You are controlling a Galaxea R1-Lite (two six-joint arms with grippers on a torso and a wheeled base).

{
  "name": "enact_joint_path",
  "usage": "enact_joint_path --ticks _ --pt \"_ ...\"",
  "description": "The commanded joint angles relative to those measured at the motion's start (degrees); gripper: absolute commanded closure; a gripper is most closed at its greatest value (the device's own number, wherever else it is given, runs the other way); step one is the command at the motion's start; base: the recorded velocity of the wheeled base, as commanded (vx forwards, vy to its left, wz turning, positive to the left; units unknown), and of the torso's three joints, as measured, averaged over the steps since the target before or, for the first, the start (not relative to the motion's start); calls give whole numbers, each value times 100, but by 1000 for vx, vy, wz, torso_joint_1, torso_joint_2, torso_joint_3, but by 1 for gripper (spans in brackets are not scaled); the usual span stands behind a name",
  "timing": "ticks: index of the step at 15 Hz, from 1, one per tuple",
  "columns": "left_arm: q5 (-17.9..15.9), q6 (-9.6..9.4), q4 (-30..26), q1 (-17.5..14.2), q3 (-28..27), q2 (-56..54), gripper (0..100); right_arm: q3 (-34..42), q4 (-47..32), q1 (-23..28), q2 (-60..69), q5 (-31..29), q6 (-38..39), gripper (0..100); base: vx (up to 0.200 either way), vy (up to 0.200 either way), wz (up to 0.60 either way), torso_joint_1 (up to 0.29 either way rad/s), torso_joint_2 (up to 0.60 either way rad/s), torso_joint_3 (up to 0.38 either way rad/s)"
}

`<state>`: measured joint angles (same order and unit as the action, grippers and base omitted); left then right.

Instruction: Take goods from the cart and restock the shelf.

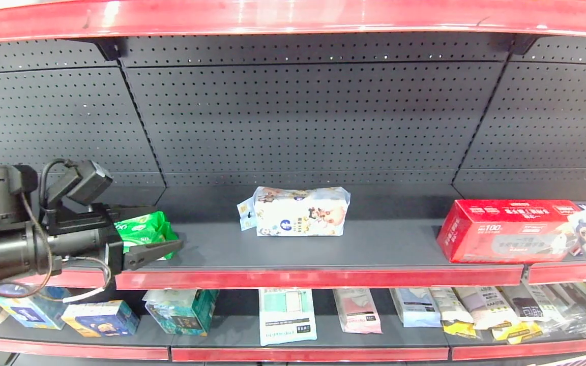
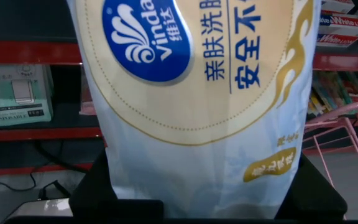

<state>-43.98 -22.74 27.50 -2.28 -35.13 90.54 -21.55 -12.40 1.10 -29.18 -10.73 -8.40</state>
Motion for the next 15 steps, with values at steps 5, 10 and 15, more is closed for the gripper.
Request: enact_joint_path --ticks 5,10,15 --pt "-1183 -284 133 114 -1259 2038 0 55 -8 31 150 -219 -188 100 0 0 0 0 0 0" --pt "-1200 -258 133 667 -1918 2556 0 204 -43 163 396 -246 -329 100 0 0 0 0 0 0" --pt "-1139 -205 194 870 -2525 2952 0 90 -720 163 818 -228 -347 100 0 0 0 0 0 0"
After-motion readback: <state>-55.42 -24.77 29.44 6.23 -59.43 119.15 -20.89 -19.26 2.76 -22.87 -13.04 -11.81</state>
